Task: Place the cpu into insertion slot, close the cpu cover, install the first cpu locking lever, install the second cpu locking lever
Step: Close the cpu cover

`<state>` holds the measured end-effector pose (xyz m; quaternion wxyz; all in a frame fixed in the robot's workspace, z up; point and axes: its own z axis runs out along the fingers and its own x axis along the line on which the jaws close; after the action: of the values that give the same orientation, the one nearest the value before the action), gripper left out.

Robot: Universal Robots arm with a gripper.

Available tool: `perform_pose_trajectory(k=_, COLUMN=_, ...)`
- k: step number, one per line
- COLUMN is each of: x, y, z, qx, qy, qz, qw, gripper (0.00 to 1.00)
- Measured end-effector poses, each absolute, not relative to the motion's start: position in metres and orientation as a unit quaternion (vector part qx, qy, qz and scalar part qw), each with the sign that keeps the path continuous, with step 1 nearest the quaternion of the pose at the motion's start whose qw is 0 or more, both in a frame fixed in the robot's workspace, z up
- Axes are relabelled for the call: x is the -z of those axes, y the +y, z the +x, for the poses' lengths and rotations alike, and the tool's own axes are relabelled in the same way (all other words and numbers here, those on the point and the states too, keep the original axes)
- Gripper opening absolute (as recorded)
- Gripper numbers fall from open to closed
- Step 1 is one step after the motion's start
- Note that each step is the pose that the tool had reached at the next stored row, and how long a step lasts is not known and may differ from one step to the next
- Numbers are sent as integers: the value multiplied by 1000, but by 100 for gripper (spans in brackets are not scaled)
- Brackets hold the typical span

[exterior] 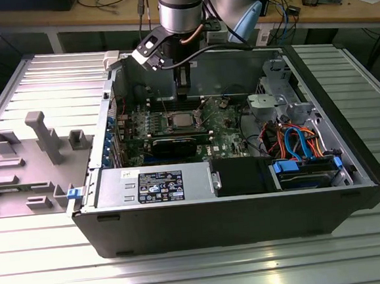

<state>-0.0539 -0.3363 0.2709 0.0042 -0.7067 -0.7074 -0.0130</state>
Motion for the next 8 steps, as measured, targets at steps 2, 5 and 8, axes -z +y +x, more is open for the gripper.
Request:
perform_pose_trajectory(k=2, x=-272, y=-336, z=-54, qx=13, qy=-707, qz=-707, qw=4, gripper=11)
perform_pose_trajectory(k=5, x=-272, y=-336, z=-54, qx=13, qy=-707, qz=-707, qw=4, gripper=11)
perform_pose_trajectory(k=8, x=-272, y=-336, z=-54, qx=13, qy=-707, qz=-707, qw=4, gripper=11)
